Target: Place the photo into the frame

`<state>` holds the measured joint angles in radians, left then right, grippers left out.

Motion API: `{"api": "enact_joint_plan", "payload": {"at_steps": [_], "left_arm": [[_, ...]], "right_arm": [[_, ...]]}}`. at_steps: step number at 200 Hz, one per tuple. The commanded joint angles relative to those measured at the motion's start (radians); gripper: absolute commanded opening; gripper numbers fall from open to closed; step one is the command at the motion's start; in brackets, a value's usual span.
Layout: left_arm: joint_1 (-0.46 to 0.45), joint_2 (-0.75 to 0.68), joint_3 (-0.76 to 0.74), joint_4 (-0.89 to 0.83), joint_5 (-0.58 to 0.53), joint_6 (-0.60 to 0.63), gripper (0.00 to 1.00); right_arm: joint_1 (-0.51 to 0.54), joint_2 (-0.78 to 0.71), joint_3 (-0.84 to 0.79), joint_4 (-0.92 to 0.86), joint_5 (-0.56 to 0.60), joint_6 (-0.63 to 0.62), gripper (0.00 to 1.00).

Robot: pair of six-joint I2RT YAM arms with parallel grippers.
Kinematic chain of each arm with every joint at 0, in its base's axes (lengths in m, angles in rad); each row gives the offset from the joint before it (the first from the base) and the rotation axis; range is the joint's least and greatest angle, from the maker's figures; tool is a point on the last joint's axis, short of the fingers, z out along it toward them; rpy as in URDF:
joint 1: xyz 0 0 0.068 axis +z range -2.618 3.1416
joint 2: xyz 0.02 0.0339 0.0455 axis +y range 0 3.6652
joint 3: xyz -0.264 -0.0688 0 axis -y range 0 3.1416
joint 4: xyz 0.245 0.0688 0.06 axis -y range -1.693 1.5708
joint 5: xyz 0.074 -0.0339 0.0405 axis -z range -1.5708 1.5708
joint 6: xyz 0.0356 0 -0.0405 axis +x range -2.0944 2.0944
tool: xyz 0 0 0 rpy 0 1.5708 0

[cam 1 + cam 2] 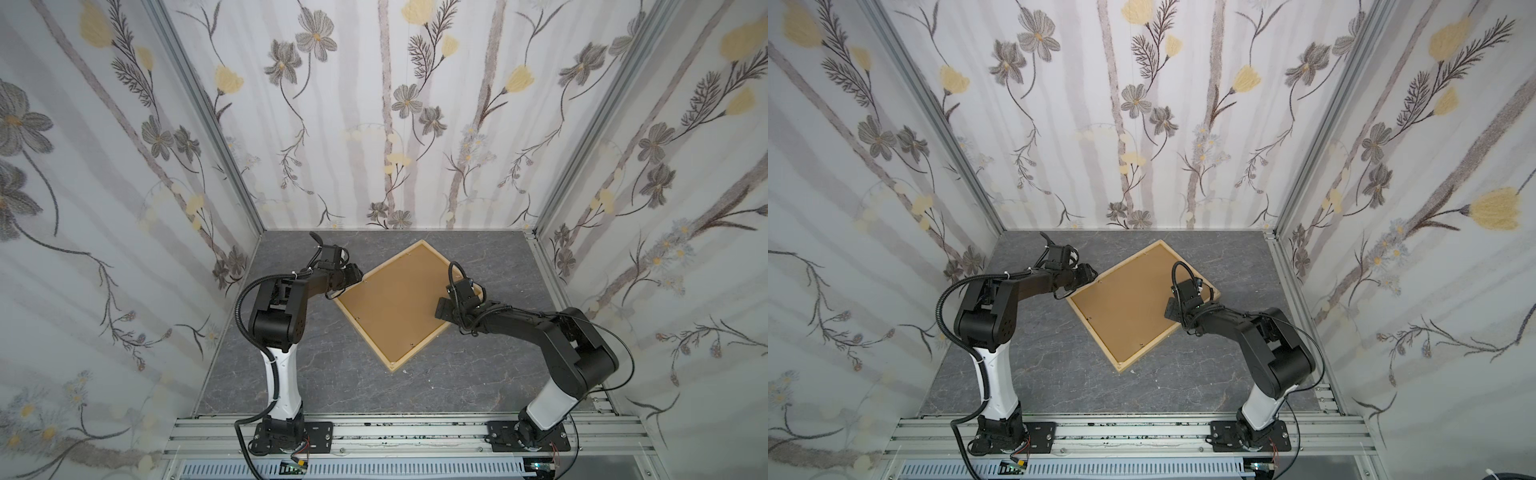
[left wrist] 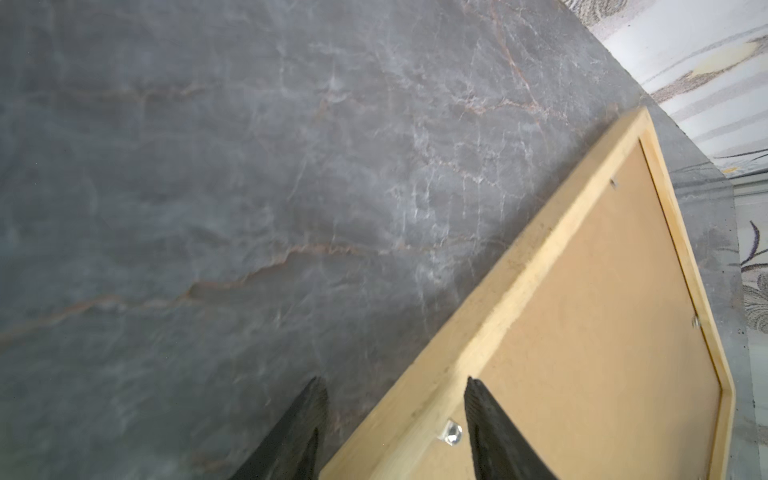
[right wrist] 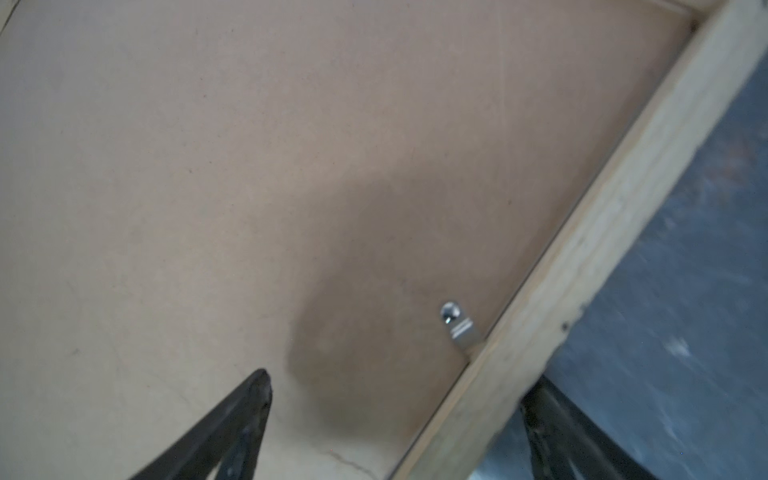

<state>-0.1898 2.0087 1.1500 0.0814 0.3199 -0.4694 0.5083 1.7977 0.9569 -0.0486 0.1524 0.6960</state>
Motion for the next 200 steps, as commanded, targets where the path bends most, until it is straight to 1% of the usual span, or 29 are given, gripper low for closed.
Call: {"api": "enact_joint_plan", "payload": {"at_steps": [1,41,57,79,102,120,145,200], "left_arm": [[-0.003,-0.054,-0.146,-0.103,0.035,-0.079,0.56],[-0.012,-0.222,-0.407,0.023,0.051,-0.134,0.56],[-0.018,-0.265,-0.463,0.034,0.054,-0.136,0.56],[-0.037,-0.317,-0.522,0.058,0.068,-0.153,0.56],[-0.074,-0.368,-0.579,0.093,0.076,-0.187,0.56],[-0.091,-0.403,-0.624,0.124,0.09,-0.208,0.56],[-0.093,-0.444,-0.653,0.125,0.075,-0.206,0.56],[-0.094,-0.5,-0.675,0.142,0.083,-0.215,0.56]], "right_arm": [[0.002,0.098,0.102,-0.038,-0.222,-0.036,0.89],[-0.004,0.166,0.257,-0.088,-0.216,-0.071,0.92],[-0.007,0.187,0.309,-0.129,-0.221,-0.085,0.92],[-0.007,0.189,0.311,-0.124,-0.234,-0.088,0.92],[-0.007,0.198,0.319,-0.125,-0.275,-0.095,0.92],[-0.004,0.19,0.313,-0.128,-0.285,-0.102,0.92],[-0.004,0.177,0.303,-0.137,-0.306,-0.117,0.92],[-0.005,0.123,0.278,-0.171,-0.303,-0.127,0.93]]}}
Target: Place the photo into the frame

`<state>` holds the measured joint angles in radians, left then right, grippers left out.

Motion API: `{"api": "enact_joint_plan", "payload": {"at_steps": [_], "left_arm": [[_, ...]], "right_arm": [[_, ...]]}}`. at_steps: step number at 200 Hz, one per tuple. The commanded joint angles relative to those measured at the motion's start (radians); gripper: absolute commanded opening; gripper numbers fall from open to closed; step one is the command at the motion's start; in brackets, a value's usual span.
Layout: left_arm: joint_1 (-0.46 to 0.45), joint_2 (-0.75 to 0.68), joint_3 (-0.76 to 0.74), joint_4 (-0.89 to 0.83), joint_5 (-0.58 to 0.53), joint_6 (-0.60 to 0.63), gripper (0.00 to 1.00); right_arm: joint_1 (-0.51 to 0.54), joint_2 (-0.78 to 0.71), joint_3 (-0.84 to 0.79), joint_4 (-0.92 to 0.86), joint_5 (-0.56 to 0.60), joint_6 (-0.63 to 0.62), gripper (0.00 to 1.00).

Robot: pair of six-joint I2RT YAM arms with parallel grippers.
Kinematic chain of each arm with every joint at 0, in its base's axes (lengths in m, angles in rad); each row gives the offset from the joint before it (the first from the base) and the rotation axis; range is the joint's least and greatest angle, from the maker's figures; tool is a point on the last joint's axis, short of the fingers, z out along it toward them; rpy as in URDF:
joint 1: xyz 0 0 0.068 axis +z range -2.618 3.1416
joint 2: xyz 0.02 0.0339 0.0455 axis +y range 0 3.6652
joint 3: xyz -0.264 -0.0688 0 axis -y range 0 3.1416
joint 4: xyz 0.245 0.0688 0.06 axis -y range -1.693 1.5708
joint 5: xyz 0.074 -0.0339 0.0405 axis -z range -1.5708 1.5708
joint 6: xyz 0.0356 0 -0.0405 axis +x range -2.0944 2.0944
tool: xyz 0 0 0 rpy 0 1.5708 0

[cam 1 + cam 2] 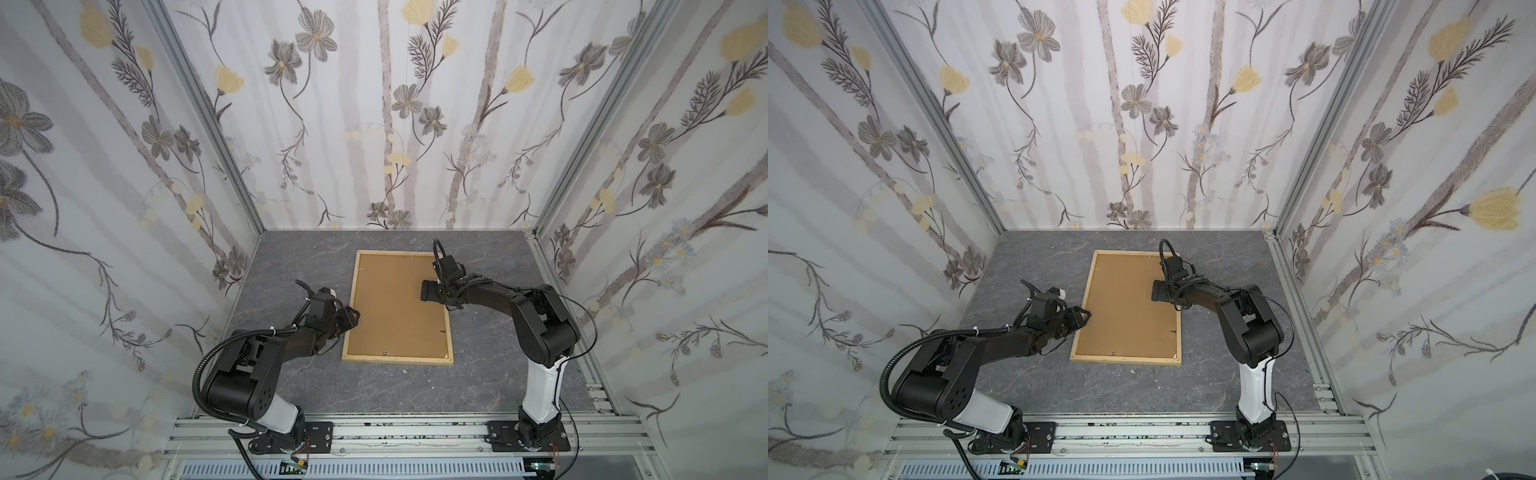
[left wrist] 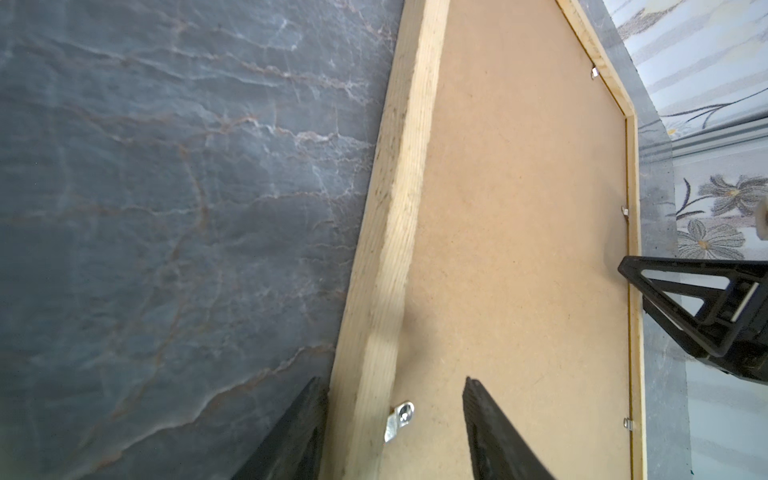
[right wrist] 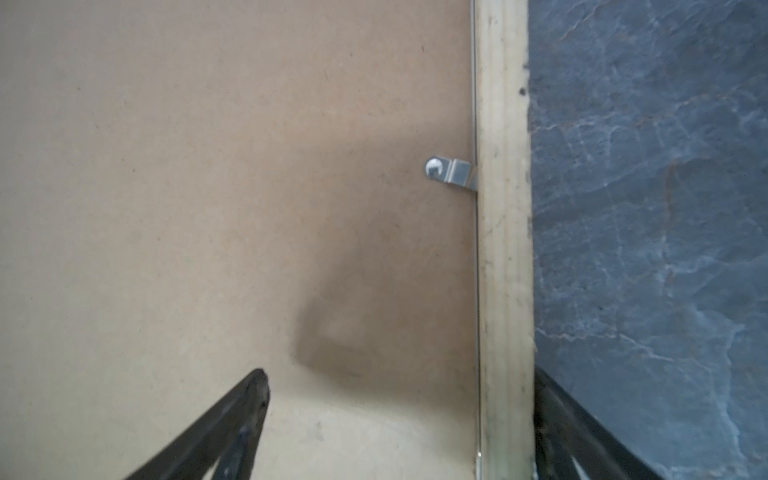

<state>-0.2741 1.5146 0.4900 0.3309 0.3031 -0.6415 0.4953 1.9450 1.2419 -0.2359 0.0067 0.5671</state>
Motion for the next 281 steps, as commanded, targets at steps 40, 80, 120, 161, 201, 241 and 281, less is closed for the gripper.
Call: {"api": "enact_joint_plan", "payload": {"at_steps": [40,80,120,161,201,241,281], "left_arm": [[-0.014,-0.05,-0.077,-0.067,0.1,-0.067,0.56],[-0.012,-0.175,-0.111,-0.116,0.052,-0.068,0.62],[-0.011,-0.25,-0.095,-0.202,0.019,-0.051,0.71],[0.01,-0.395,-0.075,-0.303,-0.009,-0.026,0.75],[0.062,-0.458,-0.062,-0.319,0.014,-0.061,0.79],[0.149,-0.403,-0.047,-0.244,0.117,-0.103,0.81],[0.295,-0.399,-0.092,-0.125,0.221,-0.214,0.81]], "right_arm": [[0.024,-0.051,-0.05,0.046,-0.196,0.014,0.93],[0.038,-0.113,-0.119,0.065,-0.168,0.038,0.94],[0.039,-0.178,-0.122,0.012,-0.112,0.043,0.98],[0.128,-0.329,-0.135,-0.031,-0.012,-0.002,1.0],[0.173,-0.393,-0.115,-0.125,0.068,0.03,1.0],[0.375,-0.466,-0.157,-0.018,0.061,-0.096,1.0],[0.483,-0.281,0.02,-0.104,0.076,-0.008,0.85]]}}
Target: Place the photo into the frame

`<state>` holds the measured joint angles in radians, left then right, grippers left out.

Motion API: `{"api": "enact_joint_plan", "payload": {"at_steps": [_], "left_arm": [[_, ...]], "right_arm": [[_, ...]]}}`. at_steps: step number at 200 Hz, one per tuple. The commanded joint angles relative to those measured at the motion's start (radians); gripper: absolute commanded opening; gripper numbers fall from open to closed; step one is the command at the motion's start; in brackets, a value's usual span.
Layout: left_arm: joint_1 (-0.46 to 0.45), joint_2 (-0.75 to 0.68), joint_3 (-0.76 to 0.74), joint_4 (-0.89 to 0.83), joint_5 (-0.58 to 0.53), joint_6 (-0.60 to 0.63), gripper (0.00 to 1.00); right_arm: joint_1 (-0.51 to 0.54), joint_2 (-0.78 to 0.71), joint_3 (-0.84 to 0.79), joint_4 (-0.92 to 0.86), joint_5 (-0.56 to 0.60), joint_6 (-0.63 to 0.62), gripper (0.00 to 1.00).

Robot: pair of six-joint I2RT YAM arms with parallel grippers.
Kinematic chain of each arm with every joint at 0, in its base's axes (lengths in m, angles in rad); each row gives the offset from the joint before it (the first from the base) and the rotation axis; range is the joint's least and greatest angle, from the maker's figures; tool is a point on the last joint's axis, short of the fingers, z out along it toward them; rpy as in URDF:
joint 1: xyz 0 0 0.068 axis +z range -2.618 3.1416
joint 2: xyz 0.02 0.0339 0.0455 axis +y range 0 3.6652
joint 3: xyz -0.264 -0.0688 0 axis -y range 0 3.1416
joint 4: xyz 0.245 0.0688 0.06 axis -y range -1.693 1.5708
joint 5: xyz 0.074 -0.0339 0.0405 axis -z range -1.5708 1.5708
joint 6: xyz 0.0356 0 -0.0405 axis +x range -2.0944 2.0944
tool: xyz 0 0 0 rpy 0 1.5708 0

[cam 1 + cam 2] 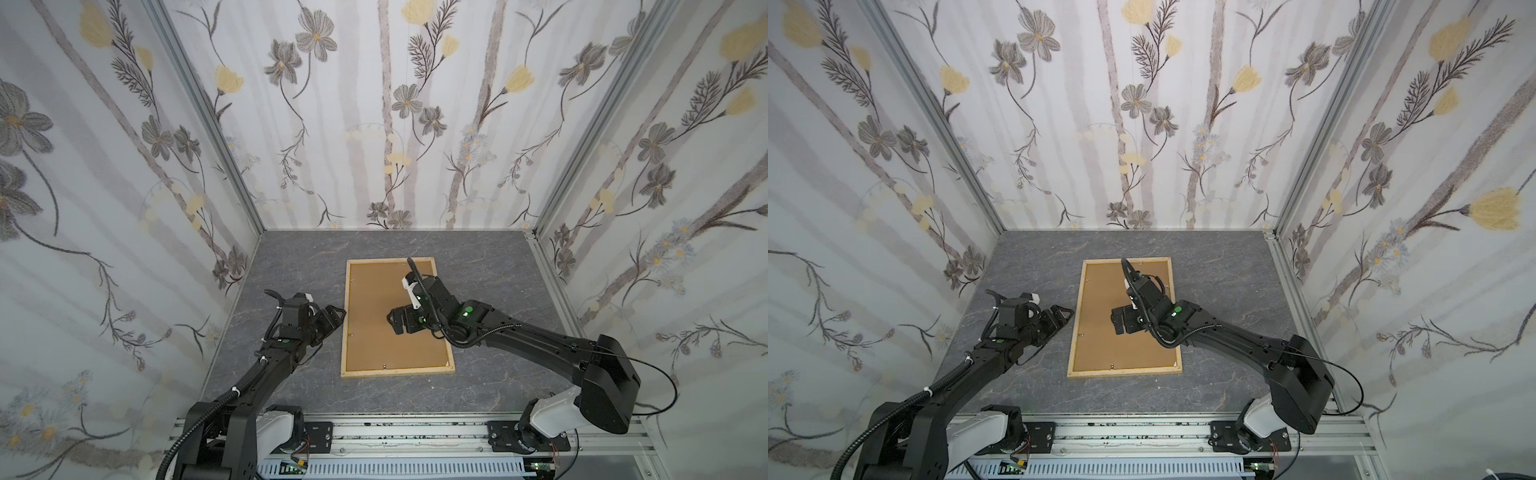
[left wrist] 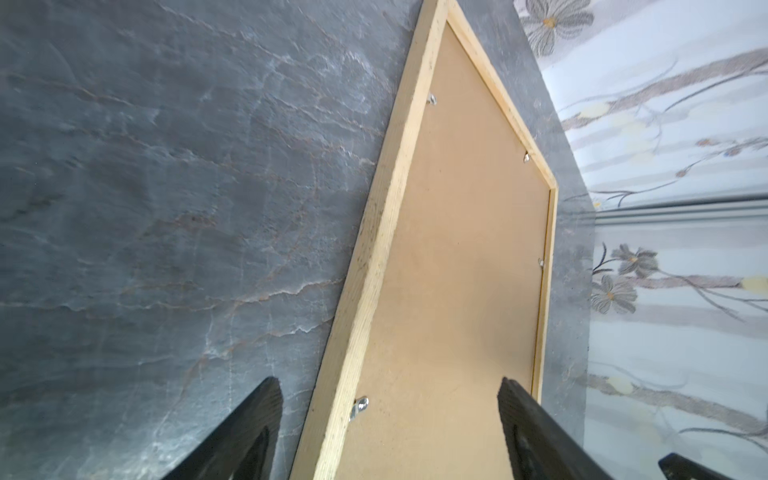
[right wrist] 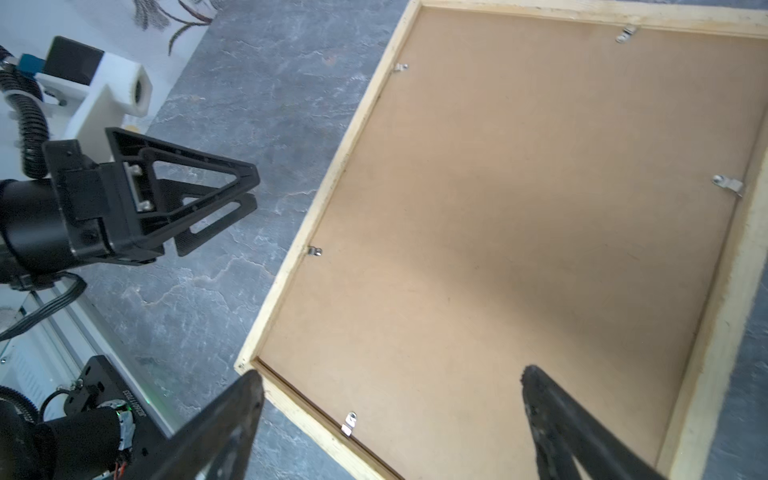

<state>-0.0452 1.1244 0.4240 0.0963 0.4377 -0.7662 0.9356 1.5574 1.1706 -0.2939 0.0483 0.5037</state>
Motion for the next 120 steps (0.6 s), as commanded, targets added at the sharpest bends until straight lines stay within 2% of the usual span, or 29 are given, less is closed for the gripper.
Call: {"api": "enact_joint_plan", "payload": {"at_steps": [1,18,59,88,120], "left_arm": [[0.071,-0.01,-0.027,0.112,0.09,-0.093,0.82],[0.143,-0.02,-0.048,0.156,0.124,-0.132,0.82],[0.26,0.026,-0.032,0.114,0.128,-0.116,0.82],[0.274,0.013,-0.025,0.073,0.068,-0.085,0.82],[0.275,-0.018,-0.028,0.024,-0.016,-0.039,0.83]], "right_arm": [[0.046,0.113,0.098,-0.052,0.037,0.06,0.85],[0.107,0.227,0.214,-0.122,0.056,0.112,0.83],[0.231,0.485,0.526,-0.337,0.144,0.176,0.77],[0.245,0.585,0.65,-0.427,0.154,0.208,0.66],[0.256,0.639,0.682,-0.432,0.145,0.253,0.63]]}}
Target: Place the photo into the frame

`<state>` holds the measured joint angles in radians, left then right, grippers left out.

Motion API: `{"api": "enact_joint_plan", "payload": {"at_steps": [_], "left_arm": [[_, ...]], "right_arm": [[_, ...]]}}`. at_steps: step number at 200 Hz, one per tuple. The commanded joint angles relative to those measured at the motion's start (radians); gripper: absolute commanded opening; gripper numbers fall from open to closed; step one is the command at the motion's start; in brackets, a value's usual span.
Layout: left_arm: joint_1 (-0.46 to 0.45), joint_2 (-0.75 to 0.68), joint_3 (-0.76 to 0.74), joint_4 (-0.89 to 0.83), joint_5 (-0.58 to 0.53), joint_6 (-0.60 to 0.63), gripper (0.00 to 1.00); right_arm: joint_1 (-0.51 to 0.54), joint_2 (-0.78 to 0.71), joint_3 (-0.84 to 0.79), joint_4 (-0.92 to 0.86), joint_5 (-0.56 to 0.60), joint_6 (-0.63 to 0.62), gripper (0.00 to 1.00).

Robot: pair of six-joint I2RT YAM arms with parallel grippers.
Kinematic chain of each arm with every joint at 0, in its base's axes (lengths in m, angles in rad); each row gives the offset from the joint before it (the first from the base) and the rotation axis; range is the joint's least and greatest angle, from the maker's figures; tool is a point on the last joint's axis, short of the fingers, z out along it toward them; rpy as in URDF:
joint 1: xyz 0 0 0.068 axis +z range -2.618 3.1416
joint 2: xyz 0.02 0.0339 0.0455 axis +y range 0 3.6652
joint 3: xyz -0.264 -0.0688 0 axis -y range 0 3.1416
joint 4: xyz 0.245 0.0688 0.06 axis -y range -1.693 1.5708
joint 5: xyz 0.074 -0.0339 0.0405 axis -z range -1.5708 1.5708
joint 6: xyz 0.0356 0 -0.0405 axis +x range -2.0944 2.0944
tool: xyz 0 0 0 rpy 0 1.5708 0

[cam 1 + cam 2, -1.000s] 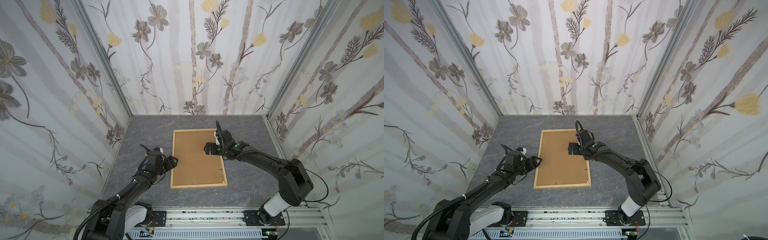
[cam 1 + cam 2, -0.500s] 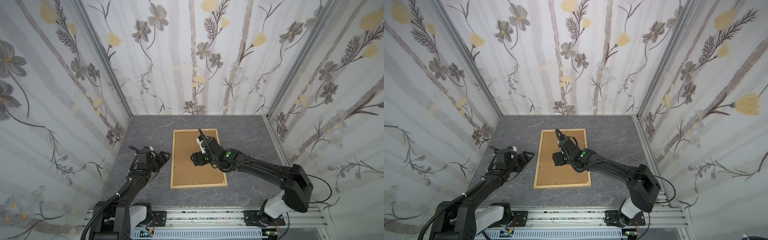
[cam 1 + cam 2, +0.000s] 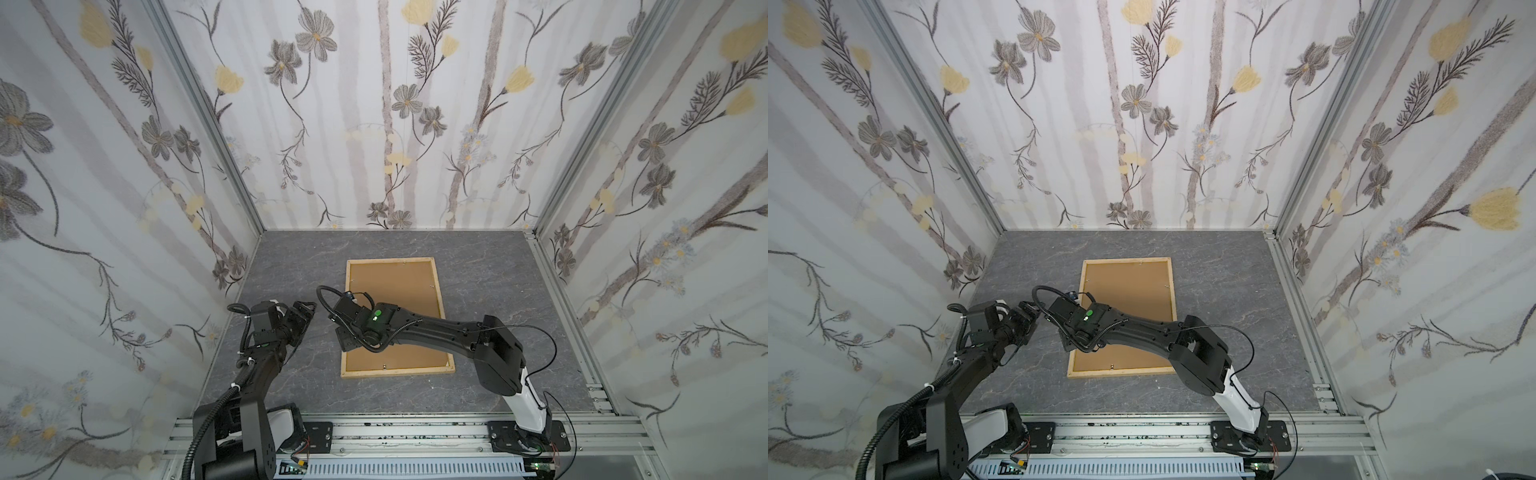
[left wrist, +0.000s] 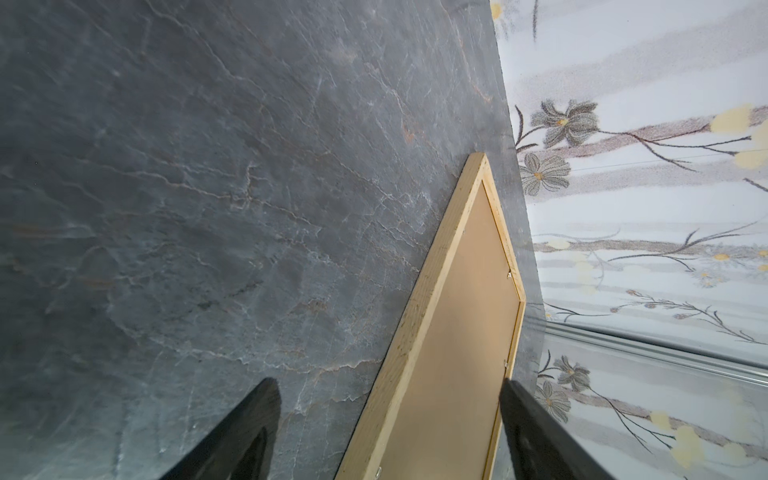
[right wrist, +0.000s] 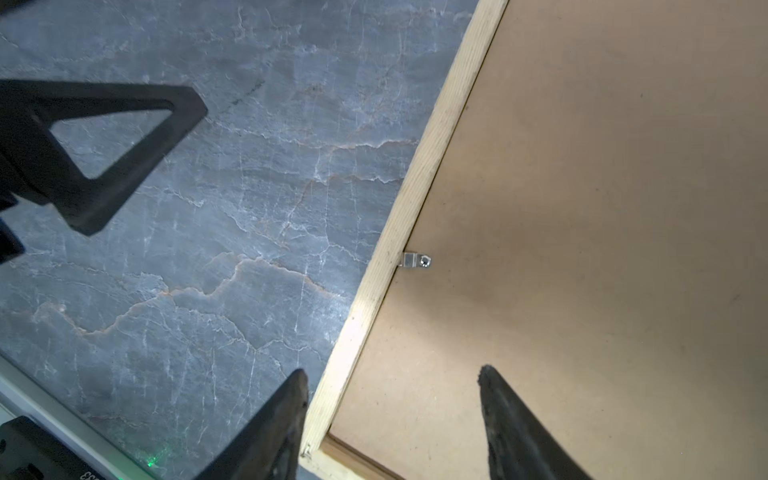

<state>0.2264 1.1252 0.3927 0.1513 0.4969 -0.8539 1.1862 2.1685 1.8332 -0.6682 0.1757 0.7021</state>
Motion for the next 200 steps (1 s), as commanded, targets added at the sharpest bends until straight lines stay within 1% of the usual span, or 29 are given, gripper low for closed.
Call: {"api": "enact_joint_plan", "payload": {"at_steps": [1,24,53,73,81,114,129,153,200], "left_arm": [[0.003,-0.019,0.002,-0.032,-0.077,0.049,0.83],[0.002,-0.01,-0.007,-0.025,-0.09,0.061,0.83],[0.002,0.033,-0.023,0.029,-0.05,0.045,0.83],[0.003,0.044,-0.037,0.057,-0.049,0.032,0.83],[0.002,0.045,-0.039,0.06,-0.049,0.033,0.83],[0.002,0.05,-0.044,0.068,-0.047,0.029,0.83],[0.001,0.046,-0.046,0.065,-0.047,0.033,0.83],[0.001,0.045,-0.052,0.066,-0.048,0.035,0.83],[0.001,0.041,-0.053,0.068,-0.041,0.033,0.83]], "right_arm": [[0.005,0.029,0.019,-0.057,0.017,0.055,0.63],[0.007,0.063,0.043,-0.047,-0.007,0.067,0.6],[0.016,0.105,0.078,-0.047,-0.011,0.087,0.57],[0.025,0.116,0.081,-0.042,-0.018,0.092,0.53],[0.03,0.119,0.085,-0.038,-0.019,0.093,0.51],[0.039,0.157,0.112,-0.039,-0.016,0.097,0.48],[0.04,0.178,0.124,-0.039,-0.026,0.1,0.43],[0.051,0.209,0.159,-0.045,-0.024,0.103,0.41],[0.065,0.251,0.179,-0.082,0.007,0.124,0.27]]}}
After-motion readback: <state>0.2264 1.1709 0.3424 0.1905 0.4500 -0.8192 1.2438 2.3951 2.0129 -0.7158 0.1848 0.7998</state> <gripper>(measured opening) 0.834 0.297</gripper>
